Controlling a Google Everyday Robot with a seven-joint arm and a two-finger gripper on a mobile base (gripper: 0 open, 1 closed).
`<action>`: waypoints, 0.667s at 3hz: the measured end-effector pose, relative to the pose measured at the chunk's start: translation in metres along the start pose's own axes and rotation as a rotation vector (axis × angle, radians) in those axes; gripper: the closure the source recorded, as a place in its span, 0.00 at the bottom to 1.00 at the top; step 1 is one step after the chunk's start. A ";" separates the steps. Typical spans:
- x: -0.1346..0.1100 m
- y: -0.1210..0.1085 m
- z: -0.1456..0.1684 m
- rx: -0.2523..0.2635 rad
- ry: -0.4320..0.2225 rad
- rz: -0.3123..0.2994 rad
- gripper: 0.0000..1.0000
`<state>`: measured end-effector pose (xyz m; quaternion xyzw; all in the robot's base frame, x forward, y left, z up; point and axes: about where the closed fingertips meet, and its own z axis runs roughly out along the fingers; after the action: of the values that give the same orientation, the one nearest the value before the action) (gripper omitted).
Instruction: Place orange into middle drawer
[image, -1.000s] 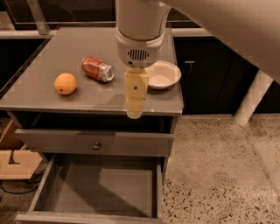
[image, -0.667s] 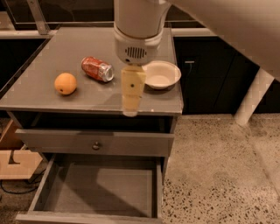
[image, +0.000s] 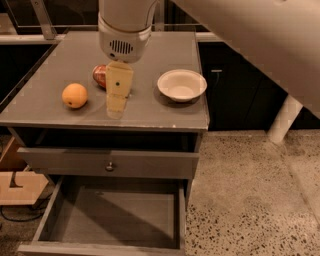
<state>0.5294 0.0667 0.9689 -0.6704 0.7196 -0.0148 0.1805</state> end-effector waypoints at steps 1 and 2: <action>0.000 0.000 0.000 0.000 0.000 0.000 0.00; -0.016 -0.005 0.008 0.028 -0.007 0.029 0.00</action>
Offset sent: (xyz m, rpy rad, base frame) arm 0.0212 0.0440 -0.0056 0.0338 -0.0559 -0.0975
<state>0.5369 0.0831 0.9668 -0.6575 0.7282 -0.0199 0.1922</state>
